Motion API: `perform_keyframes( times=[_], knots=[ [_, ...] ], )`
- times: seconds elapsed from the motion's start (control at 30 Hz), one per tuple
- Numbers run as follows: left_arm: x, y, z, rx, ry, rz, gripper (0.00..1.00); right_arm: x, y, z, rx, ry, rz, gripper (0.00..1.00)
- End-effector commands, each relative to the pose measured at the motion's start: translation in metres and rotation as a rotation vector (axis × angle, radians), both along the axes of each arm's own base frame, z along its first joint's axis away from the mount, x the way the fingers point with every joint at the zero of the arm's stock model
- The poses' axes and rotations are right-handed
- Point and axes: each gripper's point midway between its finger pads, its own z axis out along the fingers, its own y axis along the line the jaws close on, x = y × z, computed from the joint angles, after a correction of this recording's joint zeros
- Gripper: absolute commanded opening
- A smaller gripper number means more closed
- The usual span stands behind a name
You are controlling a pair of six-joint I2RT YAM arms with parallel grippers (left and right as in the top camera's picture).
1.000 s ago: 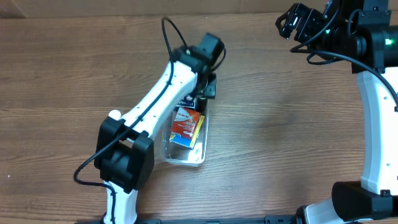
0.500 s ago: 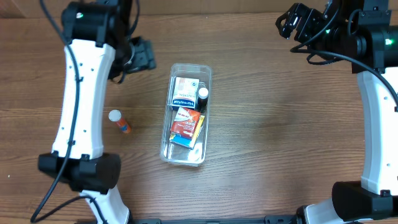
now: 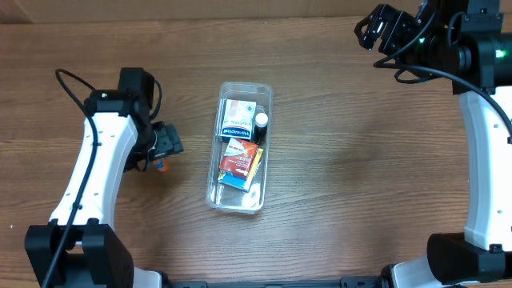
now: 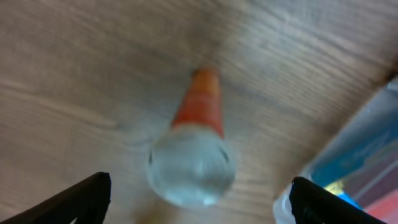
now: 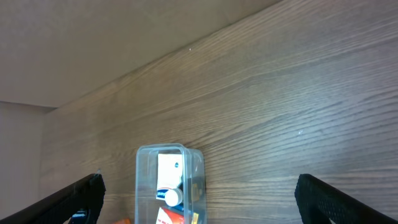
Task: Pack container
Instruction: 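Move the left gripper to the orange Redoxon tube and grasp it, then place the Redoxon tube upright into the container and release it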
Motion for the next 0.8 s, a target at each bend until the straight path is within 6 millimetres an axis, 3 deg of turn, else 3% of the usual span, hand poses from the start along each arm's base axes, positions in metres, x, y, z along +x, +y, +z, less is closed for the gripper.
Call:
perform_keyframes(
  times=[0.0,0.13,0.23,0.43,0.5,0.57,0.63,0.67,0.73,0.77],
  knots=[
    [0.009,0.007,-0.008,0.0,-0.044,-0.029,0.88,-0.001,-0.001,0.009,0.007,-0.024,-0.001,1.0],
    [0.014,0.014,-0.014,0.029,-0.063,-0.056,0.72,-0.001,-0.001,0.009,0.007,-0.024,-0.001,1.0],
    [0.015,0.014,-0.014,0.029,-0.071,-0.056,0.51,-0.002,-0.001,0.009,0.007,-0.024,-0.001,1.0],
    [0.02,0.013,-0.012,0.027,-0.088,-0.077,0.3,-0.001,-0.001,0.009,0.007,-0.024,-0.001,1.0],
    [0.021,0.013,0.0,0.029,-0.086,-0.092,0.26,-0.001,-0.001,0.009,0.007,-0.024,-0.001,1.0],
    [0.024,0.012,0.029,0.023,-0.101,-0.1,0.24,-0.001,-0.001,0.009,0.007,-0.024,-0.001,1.0],
    [0.032,0.005,0.076,-0.005,-0.159,-0.111,0.22,-0.001,-0.001,0.009,0.007,-0.024,-0.001,1.0],
    [0.037,-0.005,0.106,-0.044,-0.215,-0.126,0.22,-0.001,-0.001,0.009,0.007,-0.024,-0.001,1.0],
    [0.045,-0.023,0.143,-0.11,-0.309,-0.156,0.23,-0.001,-0.001,0.009,0.007,-0.024,-0.001,1.0],
    [0.052,-0.043,0.173,-0.165,-0.398,-0.202,0.23,-0.001,-0.001,0.009,0.007,-0.024,-0.001,1.0]
  ],
)
